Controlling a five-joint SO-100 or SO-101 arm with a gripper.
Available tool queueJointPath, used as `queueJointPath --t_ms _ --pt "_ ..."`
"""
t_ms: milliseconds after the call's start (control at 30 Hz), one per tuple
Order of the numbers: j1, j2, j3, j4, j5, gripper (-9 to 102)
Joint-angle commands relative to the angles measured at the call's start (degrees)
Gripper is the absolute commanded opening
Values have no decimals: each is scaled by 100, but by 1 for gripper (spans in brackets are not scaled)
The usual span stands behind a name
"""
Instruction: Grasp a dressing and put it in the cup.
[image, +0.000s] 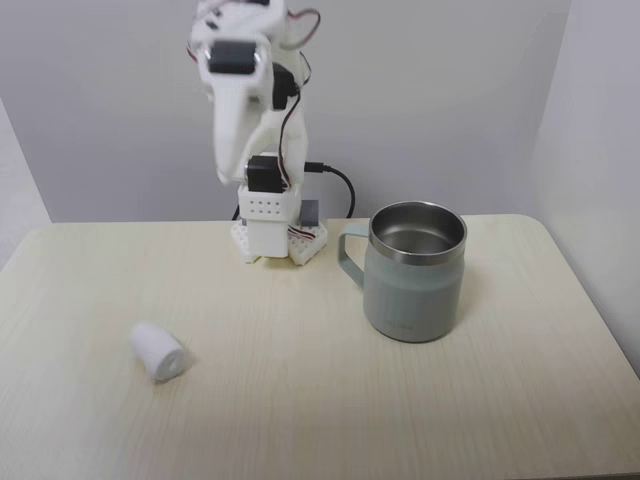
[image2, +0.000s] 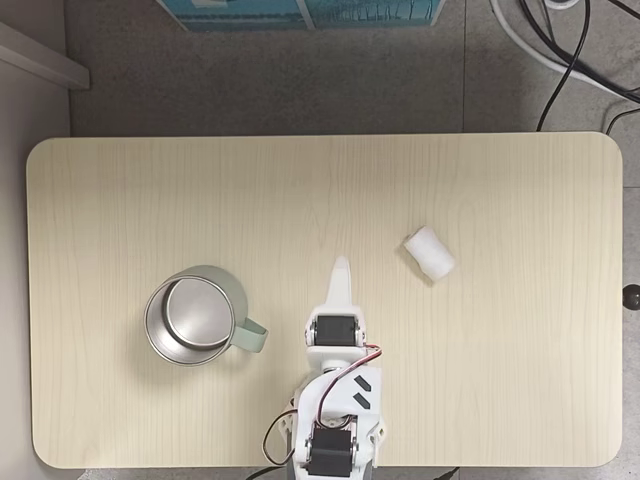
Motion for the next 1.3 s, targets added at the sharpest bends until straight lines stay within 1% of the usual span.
queueJointPath --t_ms 0,100,133,267,433,633,733,833,1100,1267 --pt "659 844 1011 545 431 8" --pt "1160 1644 1652 1055 791 16" --pt "1310 1890 1819 1239 932 20" --pt "1652 2698 2241 1617 1204 28" --pt "1731 3270 2224 1635 1248 29" --pt "1731 3691 1494 1116 1143 29" --pt "1670 3762 879 633 1046 30" --pt "1670 4017 475 316 1002 30" --pt "1854 4746 -387 -606 712 30" --pt "1934 5344 -633 -1028 536 31"
